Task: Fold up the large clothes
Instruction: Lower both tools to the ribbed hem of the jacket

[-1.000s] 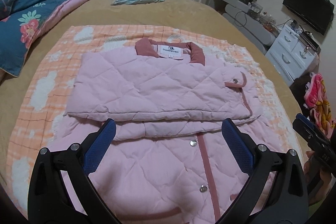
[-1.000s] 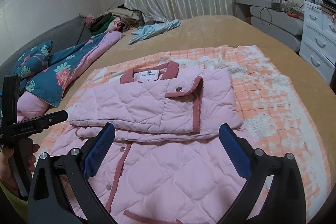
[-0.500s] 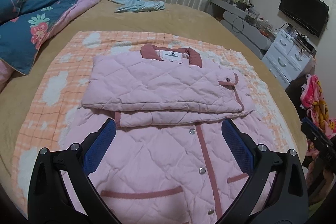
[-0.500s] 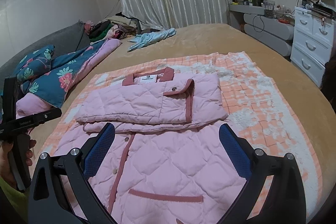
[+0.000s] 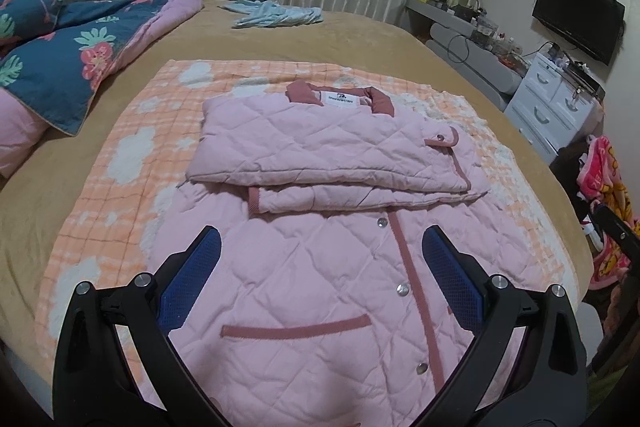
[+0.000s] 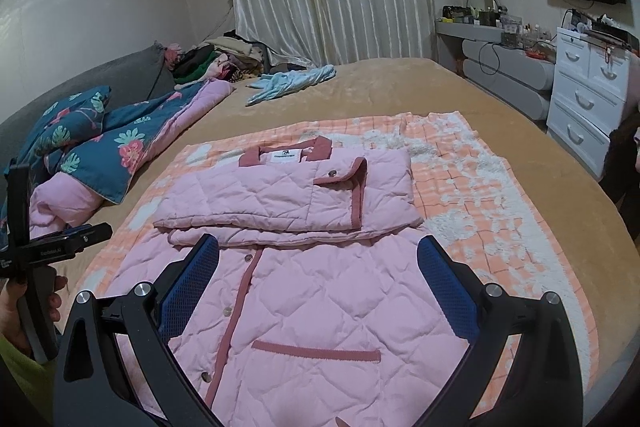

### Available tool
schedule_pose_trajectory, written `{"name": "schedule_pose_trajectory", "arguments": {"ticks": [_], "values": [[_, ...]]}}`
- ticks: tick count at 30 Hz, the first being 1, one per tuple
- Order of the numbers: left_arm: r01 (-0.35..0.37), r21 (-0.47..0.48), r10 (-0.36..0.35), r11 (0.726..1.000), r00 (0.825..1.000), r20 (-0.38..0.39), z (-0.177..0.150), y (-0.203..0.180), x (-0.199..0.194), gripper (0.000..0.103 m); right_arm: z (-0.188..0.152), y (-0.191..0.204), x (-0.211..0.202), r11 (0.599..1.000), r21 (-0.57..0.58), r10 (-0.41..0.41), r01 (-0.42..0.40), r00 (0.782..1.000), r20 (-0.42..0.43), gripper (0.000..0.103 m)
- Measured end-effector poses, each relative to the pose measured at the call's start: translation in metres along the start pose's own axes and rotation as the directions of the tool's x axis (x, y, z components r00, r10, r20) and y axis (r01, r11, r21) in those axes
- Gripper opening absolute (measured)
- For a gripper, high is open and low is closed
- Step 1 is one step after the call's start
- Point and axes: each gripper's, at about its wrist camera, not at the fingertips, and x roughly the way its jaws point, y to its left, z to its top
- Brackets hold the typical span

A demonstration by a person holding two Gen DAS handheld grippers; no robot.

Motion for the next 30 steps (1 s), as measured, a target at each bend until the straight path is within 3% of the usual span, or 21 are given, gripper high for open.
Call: {"name": "schedule_pose_trajectory", "arguments": {"ticks": [14,30], "values": [[-0.035,0.009,0.035,0.999,0.999,0.006,-0.031,0.012,-0.018,0.094,-0.020,0.009,-0.014,0.999,-0.038,-0.004,0.003,1.000,-0.026,0.099],[-0.093,0.022,0.094,0.995,0.994,-0.048,-0.070,0.037,-0.015,0.094,-0.054,-0.003,-0.010,0.998,-0.061,-0.035,0.029,0.994,-0.107,0.099]]}}
